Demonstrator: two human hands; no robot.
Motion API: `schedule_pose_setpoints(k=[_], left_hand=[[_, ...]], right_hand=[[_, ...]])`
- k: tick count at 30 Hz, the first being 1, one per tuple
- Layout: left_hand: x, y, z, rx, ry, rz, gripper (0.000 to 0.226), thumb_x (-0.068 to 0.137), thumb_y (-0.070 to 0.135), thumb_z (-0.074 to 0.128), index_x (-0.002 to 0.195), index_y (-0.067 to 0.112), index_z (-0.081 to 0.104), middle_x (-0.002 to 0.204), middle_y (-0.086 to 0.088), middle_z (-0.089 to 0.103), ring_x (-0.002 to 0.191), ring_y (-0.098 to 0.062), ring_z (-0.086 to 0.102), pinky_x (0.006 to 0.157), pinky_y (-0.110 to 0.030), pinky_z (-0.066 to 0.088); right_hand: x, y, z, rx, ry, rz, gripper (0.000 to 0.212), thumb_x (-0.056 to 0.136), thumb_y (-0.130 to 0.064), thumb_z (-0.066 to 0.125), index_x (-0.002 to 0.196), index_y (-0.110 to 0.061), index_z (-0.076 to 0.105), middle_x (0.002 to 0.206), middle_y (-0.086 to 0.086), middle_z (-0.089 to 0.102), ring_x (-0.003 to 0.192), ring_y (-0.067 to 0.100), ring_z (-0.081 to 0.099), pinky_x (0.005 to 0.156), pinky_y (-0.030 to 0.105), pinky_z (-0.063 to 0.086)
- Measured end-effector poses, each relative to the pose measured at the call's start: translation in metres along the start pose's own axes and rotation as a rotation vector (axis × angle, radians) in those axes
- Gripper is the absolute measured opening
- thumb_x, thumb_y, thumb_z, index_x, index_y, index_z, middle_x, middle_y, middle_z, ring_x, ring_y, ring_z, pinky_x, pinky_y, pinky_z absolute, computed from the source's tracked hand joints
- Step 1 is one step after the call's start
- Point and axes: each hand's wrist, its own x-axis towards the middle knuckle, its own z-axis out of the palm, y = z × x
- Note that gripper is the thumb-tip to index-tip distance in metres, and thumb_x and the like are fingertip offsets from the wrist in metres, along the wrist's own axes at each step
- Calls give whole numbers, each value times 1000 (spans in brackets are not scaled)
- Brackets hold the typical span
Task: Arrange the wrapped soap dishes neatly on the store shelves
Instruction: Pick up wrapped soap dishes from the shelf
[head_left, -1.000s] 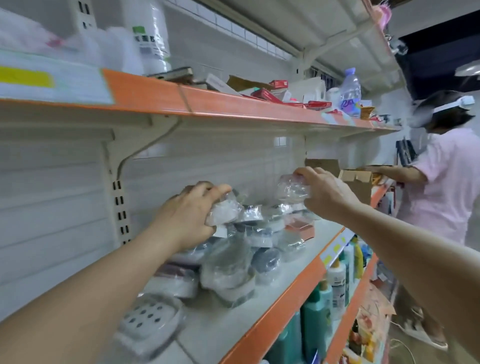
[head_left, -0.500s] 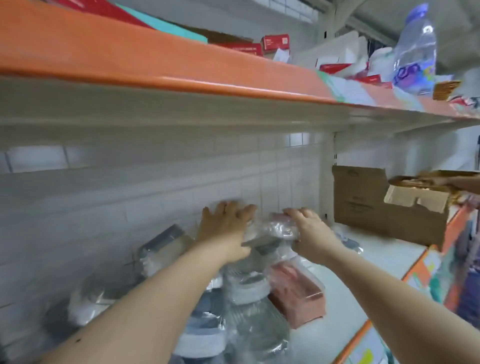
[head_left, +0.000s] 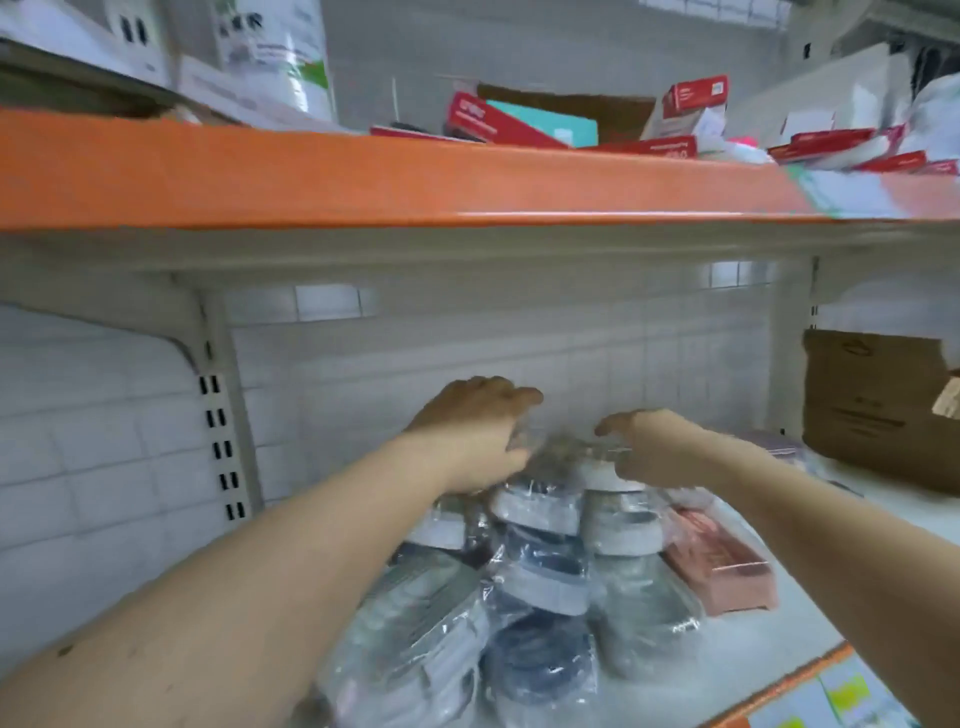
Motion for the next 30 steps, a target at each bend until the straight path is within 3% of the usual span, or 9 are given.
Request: schedule_pose_setpoints(k=[5,9,12,16,20,24,30], left_hand=[[-143,-55,-65,122,39,-180,58,92,38,49,144,26,29,145,-4,37,130,-23,37,106,-33,32],[-295,-102,-120,218,47,-334,55,93,36,48,144,24,30,141,-5,41,127,-23,39,103,-32,32],[-418,-132,-162,288,28,-496,55,93,35,48,144,26,29,145,-2,37,131,-21,36,105,-30,28],[-558,-157,-233,364,26,-734,53,94,34,47,143,27,30,146,1,36,131,-19,35,105,-30,27],[-666,-168,-289,412,83,-928,52,93,32,49,143,28,32,142,1,41,128,-20,39,104,-32,34],[-744,-179,-314,472,85,-1037,50,93,32,50,141,27,35,141,2,42,126,-19,40,104,-31,31],[-813,-218,-338,526,120,-1138,48,93,31,50,139,27,36,140,2,41,123,-17,43,101,-30,34]], right_hand=[[-57,-154,-32,-33,2,-268,50,94,-23,49,142,-23,37,146,-2,41,130,21,42,99,23,31],[-113,-307,-52,49,-1,-551,49,94,-22,48,141,-26,37,142,0,45,124,19,47,90,19,36],[-162,-424,-67,104,-41,-764,48,93,-27,51,139,-29,38,143,-1,43,124,16,47,98,24,38],[-232,-555,-102,138,-14,-1018,45,93,-29,52,137,-32,41,136,-4,47,119,13,48,95,22,38],[-285,-648,-147,212,71,-1185,42,93,-28,53,134,-32,45,133,-5,50,116,9,51,90,19,39],[-309,-720,-174,293,84,-1266,40,93,-24,53,132,-30,48,128,-5,52,112,10,52,96,30,45],[-313,-804,-209,342,236,-1339,37,89,-22,58,126,-28,54,118,-8,59,100,7,55,93,24,43]])
